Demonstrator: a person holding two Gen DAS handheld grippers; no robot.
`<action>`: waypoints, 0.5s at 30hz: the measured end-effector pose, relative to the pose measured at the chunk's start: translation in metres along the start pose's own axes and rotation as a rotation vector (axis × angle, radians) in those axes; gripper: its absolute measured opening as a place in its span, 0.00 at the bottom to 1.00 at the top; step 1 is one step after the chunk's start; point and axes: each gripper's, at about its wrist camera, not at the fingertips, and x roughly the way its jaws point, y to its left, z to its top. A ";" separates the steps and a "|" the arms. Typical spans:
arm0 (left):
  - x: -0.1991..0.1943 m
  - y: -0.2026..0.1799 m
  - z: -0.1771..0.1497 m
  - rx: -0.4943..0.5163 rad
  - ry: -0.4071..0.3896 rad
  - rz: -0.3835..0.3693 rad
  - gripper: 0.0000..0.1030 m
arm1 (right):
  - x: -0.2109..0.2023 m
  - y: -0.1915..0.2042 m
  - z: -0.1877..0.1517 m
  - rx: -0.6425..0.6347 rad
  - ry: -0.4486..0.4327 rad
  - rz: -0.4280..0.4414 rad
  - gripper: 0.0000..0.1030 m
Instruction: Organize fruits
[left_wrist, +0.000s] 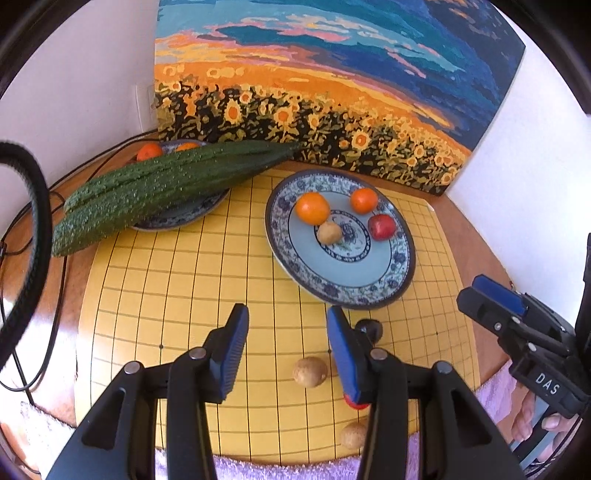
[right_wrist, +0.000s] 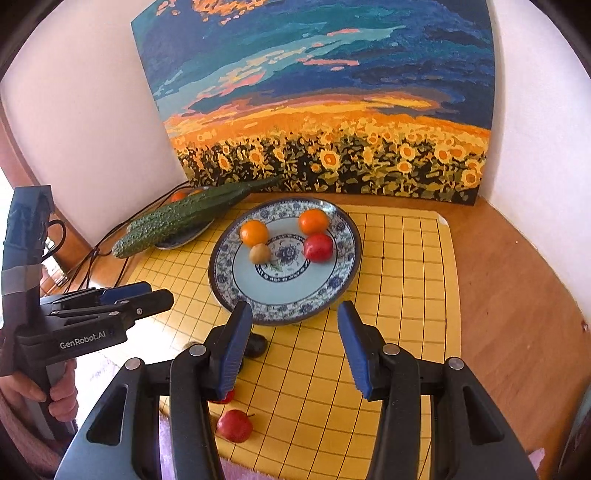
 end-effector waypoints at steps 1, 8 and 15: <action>0.000 0.000 -0.002 0.001 0.004 -0.002 0.45 | 0.001 0.000 -0.002 0.002 0.005 0.001 0.48; 0.005 -0.005 -0.014 0.022 0.036 -0.013 0.45 | 0.005 -0.001 -0.015 0.013 0.033 0.005 0.48; 0.016 -0.008 -0.022 0.032 0.072 -0.017 0.45 | 0.009 0.000 -0.027 0.016 0.060 0.006 0.48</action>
